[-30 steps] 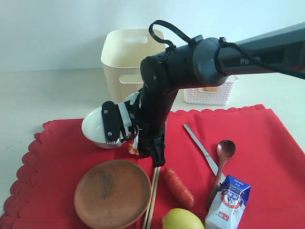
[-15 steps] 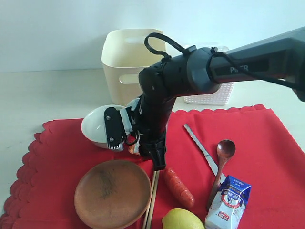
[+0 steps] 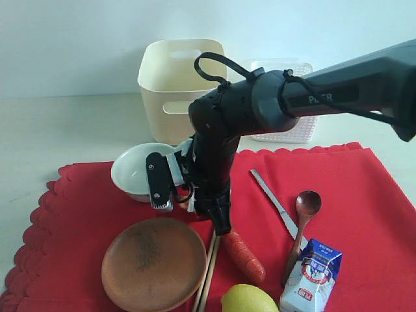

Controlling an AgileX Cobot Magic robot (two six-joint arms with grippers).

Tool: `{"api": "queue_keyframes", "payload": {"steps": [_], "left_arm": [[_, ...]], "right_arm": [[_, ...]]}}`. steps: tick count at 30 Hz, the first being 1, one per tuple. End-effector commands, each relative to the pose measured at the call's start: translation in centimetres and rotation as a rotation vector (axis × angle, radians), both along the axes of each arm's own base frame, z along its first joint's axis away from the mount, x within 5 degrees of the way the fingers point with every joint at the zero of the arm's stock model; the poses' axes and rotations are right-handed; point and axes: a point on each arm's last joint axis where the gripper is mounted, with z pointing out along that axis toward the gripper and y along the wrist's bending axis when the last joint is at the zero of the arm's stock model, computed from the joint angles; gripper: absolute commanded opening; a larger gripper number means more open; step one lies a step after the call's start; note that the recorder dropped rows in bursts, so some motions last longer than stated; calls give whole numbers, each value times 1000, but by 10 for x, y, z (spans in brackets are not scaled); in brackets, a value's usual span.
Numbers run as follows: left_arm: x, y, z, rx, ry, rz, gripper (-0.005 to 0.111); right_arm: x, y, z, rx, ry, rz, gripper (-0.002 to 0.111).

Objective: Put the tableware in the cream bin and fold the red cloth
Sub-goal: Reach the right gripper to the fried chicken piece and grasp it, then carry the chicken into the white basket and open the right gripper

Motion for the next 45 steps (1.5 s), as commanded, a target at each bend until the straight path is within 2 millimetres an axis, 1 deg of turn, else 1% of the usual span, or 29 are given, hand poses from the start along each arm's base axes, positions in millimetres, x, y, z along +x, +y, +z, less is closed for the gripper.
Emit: {"api": "queue_keyframes", "payload": {"steps": [1, 5, 9, 12, 16, 18, 21, 25, 26, 27, 28, 29, 30, 31, 32, 33, 34, 35, 36, 37, 38, 40, 42, 45], "left_arm": [[0, 0, 0, -4, -11, 2, 45], [0, 0, 0, -4, -11, 2, 45], [0, 0, 0, -4, -11, 2, 45], [0, 0, 0, -4, -11, 2, 45], [0, 0, 0, -4, -11, 2, 45], [0, 0, 0, -4, -11, 2, 45], [0, 0, 0, -4, -11, 2, 45], [0, 0, 0, -4, -11, 2, 45], [0, 0, 0, -4, -11, 2, 45], [0, 0, 0, -4, -11, 2, 45], [0, 0, 0, -4, -11, 2, 45], [0, 0, 0, -4, -11, 2, 45], [0, 0, 0, -4, -11, 2, 45], [0, 0, 0, -4, -11, 2, 45], [0, 0, 0, -4, -11, 2, 45], [0, 0, 0, -4, -11, 2, 45], [0, 0, 0, -4, -11, 2, 45], [0, 0, 0, -4, -11, 2, 45], [0, 0, 0, -4, -11, 2, 45], [0, 0, 0, -4, -11, 2, 45], [0, 0, 0, -4, -11, 2, 45], [0, 0, 0, -4, -11, 2, 45], [0, 0, 0, -4, -11, 2, 45], [0, 0, 0, -4, -11, 2, 45]], "right_arm": [[-5, -4, 18, -17, 15, -17, 0], [-10, -7, 43, 4, 8, -26, 0], [-16, -8, 74, 74, -14, -44, 0], [-21, -9, 102, 149, -47, -57, 0], [-24, -16, 142, 251, -146, -90, 0], [-21, -23, 158, 311, -196, -137, 0], [-11, -39, 179, 408, -270, -242, 0], [13, -69, 198, 512, -312, -466, 0], [25, -84, 201, 545, -320, -568, 0], [32, -92, 201, 560, -322, -622, 0], [45, -107, 201, 589, -325, -723, 0], [52, -115, 200, 603, -328, -776, 0], [69, -131, 194, 625, -317, -886, 0], [77, -139, 189, 631, -304, -940, 0], [95, -154, 180, 664, -261, -1066, 0], [103, -159, 176, 684, -236, -1123, 0], [123, -171, 164, 699, -200, -1225, 0], [135, -176, 159, 703, -181, -1265, 0], [149, -181, 148, 704, -154, -1295, 0], [160, -185, 136, 690, -133, -1314, 0], [171, -187, 128, 689, -126, -1323, 0], [191, -184, 105, 681, -112, -1326, 0], [205, -181, 95, 697, -120, -1321, 0], [218, -180, 79, 704, -132, -1316, 0]]}}
